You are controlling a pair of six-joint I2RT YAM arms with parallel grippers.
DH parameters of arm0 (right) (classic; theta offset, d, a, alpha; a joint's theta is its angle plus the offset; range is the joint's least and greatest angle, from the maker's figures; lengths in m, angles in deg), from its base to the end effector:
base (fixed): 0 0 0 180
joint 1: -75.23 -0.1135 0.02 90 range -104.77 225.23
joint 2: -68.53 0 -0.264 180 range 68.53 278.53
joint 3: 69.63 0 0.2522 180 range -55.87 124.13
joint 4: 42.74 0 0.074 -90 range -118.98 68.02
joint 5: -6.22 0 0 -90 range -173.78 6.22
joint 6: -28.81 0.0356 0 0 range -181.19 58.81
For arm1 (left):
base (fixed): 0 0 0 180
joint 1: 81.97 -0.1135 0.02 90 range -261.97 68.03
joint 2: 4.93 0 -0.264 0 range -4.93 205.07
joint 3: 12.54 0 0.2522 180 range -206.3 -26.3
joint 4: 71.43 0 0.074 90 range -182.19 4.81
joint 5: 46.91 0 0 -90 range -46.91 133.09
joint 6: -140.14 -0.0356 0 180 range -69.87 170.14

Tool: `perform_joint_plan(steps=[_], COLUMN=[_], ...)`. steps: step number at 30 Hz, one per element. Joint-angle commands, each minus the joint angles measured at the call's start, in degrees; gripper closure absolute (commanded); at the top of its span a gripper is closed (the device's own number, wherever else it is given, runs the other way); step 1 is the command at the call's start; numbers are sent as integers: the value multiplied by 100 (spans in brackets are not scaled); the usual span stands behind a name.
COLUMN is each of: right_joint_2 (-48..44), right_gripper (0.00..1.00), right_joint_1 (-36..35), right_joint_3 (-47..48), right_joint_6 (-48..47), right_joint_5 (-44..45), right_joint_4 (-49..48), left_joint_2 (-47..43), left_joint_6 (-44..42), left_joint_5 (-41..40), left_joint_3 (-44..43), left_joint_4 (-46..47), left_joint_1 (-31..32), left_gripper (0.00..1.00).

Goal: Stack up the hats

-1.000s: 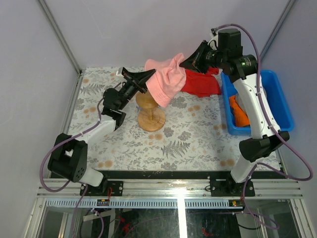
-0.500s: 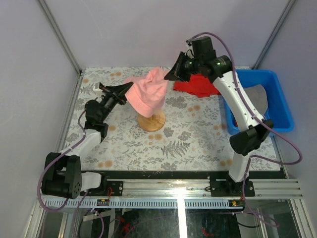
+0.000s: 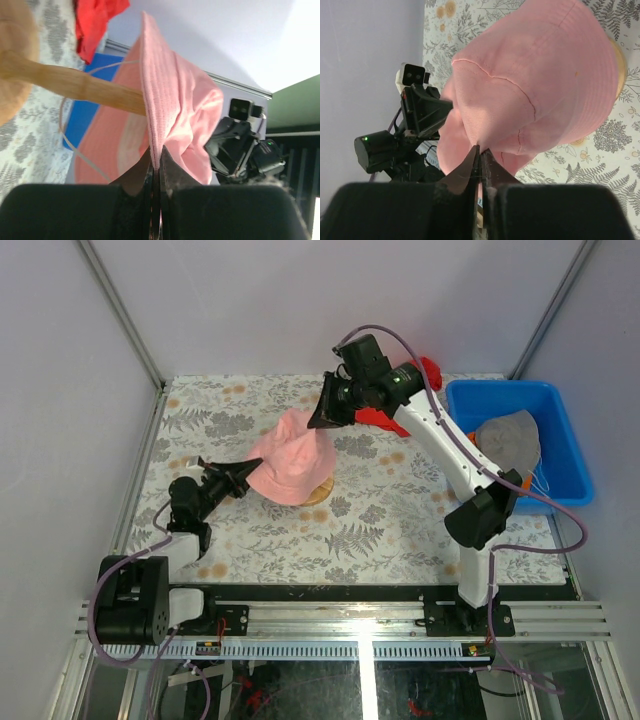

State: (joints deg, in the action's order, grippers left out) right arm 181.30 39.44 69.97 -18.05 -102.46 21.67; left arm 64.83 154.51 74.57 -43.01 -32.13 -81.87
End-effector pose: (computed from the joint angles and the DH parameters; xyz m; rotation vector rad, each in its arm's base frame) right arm 0.3442 0.2622 0.4051 -0.0404 2.4256 1.0636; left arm 0.2282 -0.0190 0.2015 -1.1333 1.5376 -1.7709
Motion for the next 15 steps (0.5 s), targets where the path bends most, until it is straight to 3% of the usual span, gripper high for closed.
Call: perform_joint_plan(steps=[1,3,7,11,15], right_joint_2=[-74,-94,-296,-715,-1433], right_gripper=[88,77,45,41,41], right_joint_1=[-133,-132,-109,134,787], right_joint_3=[144,117,63,-437,-2157], right_joint_6=[-224,-285,-474,-513,-216], right_joint_5=[61,0,317,478,-15], right_joint_4=[-53,-77,-62,-283,-1199], left_joint_2=[60,277,966,1654,2130], left_joint_6=[-551,-694,-735,-637,-517], left_joint_5=[358,491,792,879,897], left_joint_3=[355,418,314,234,248], left_joint_4=[362,474,1206,1903,2466], left_joint_1=[-300,-439,-589,-594,-592], left_gripper=[99,98,96,84,61])
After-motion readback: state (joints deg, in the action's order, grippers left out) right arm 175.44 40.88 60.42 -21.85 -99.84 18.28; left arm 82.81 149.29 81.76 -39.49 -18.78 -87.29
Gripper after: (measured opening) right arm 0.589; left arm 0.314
